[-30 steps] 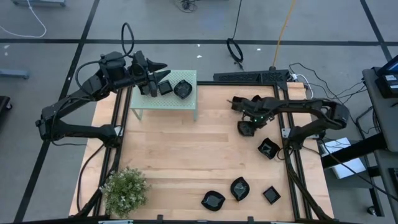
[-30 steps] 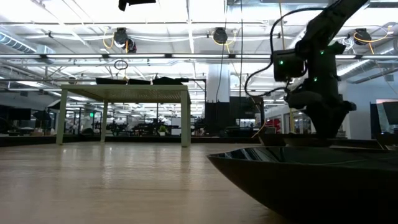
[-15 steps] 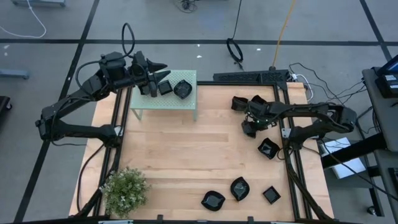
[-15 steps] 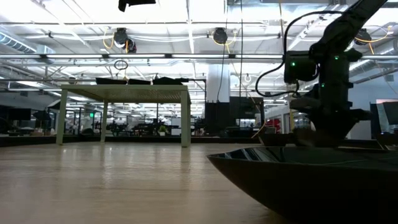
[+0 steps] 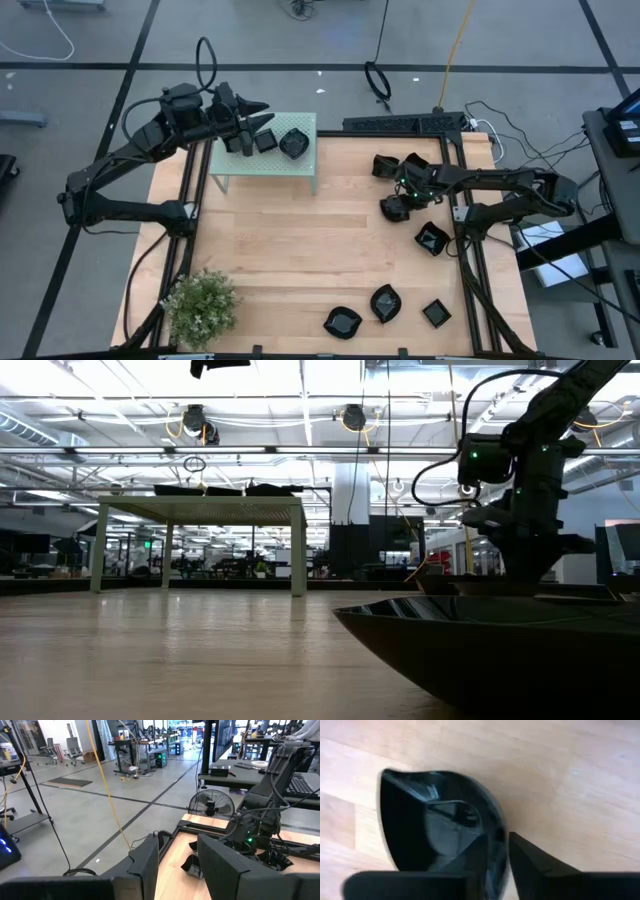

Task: Pick & Place Mini shaped plates
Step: Stack the top leaf shaped plate on top of the leaf shaped plate on the shelf

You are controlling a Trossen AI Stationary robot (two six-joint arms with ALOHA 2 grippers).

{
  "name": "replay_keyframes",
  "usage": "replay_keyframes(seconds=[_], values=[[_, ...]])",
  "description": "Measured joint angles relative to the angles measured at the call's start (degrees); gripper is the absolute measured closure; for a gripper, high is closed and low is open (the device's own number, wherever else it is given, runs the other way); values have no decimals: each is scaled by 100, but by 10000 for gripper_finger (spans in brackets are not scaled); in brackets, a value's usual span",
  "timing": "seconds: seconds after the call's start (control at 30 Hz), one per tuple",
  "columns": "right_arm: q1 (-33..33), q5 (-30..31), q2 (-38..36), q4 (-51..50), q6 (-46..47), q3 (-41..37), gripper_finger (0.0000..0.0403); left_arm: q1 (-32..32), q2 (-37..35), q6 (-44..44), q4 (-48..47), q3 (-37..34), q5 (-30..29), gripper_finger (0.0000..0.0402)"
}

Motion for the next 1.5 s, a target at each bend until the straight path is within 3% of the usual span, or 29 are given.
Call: replay_keyframes(seconds=[0.2,0.4,0.6,0.83,1.0,1.2,1.5], values=[[-1,-356,-4,366,-4,1,397,0,0,-26,-1,0,0,261],[-1,-716,-13,1148,211,1,402,0,0,-41,-5,0,0,261],[1,-675,-287,2375,556,3,402,0,0,-44,-40,0,0,261],[3,204,-642,4206,1115,12,403,0,0,20,-227,0,0,261],[8,651,-502,5389,1226,254,403,0,0,24,-219,0,0,261],[100,1160,93,5547,995,1076,403,-4,0,24,-212,0,0,261],[347,1726,1587,5716,1293,2371,403,0,0,-9,-210,0,2,261]])
